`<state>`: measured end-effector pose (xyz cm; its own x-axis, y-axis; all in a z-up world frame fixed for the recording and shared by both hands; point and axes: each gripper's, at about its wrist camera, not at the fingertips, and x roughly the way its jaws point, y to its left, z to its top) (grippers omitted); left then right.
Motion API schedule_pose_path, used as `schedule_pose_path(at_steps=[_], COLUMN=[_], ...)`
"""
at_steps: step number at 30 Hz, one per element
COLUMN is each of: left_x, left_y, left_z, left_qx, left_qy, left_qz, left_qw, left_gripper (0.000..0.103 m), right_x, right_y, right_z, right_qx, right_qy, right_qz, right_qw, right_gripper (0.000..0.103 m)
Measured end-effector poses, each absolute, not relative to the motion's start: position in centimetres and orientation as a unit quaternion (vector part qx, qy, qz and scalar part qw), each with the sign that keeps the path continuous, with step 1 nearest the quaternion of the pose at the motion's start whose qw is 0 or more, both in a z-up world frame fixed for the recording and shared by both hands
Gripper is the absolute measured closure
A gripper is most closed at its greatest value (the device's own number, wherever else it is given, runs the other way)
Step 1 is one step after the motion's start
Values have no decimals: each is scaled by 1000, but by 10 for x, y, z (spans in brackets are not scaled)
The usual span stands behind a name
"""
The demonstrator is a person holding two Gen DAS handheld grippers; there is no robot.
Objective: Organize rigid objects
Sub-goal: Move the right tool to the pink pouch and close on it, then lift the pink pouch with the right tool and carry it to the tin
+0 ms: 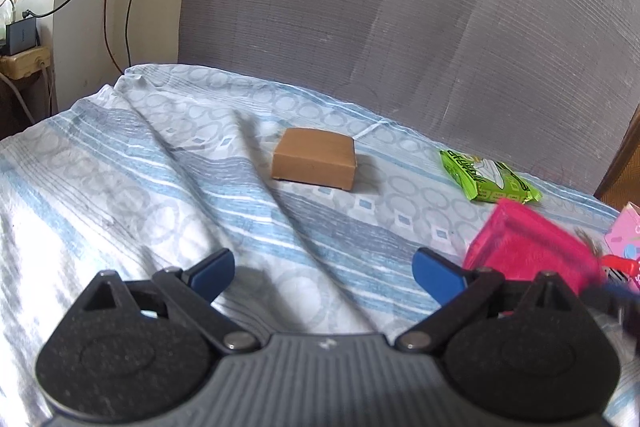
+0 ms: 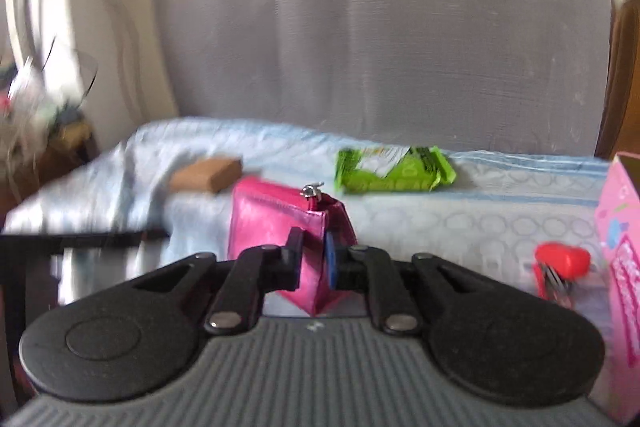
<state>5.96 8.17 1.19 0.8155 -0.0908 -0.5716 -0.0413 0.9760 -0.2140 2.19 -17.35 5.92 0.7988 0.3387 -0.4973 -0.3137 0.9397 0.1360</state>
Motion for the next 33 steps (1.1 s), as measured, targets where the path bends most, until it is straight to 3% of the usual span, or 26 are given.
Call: schedule_pose_path(at_steps=[8, 12, 24, 26, 27, 28, 33], left_x=[58, 58, 44, 45, 46, 47, 45], left_y=[81, 82, 66, 66, 66, 67, 67], left_z=[13, 14, 26, 26, 25, 25, 25], left_qx=[-110, -116, -98, -99, -101, -104, -107], left_qy=[296, 294, 237, 238, 239, 241, 239], left_qz=[-15, -18, -78, -78, -78, -80, -99], left_qw=[949, 949, 963, 963, 962, 962, 960], left_gripper=[4, 4, 3, 3, 3, 3, 3], right_x=[-11, -12, 18, 29, 32, 32, -3], right_y=[-169, -175, -170, -167, -167, -168, -166], right_z=[46, 47, 45, 41, 40, 41, 50], right_qx=[-18, 3, 2, 8, 18, 30, -2], right_qy=[268, 259, 258, 268, 273, 274, 266], right_qz=[179, 171, 179, 180, 183, 187, 189], right_qw=[946, 951, 949, 946, 944, 943, 945], right_gripper=[87, 70, 66, 69, 85, 90, 95])
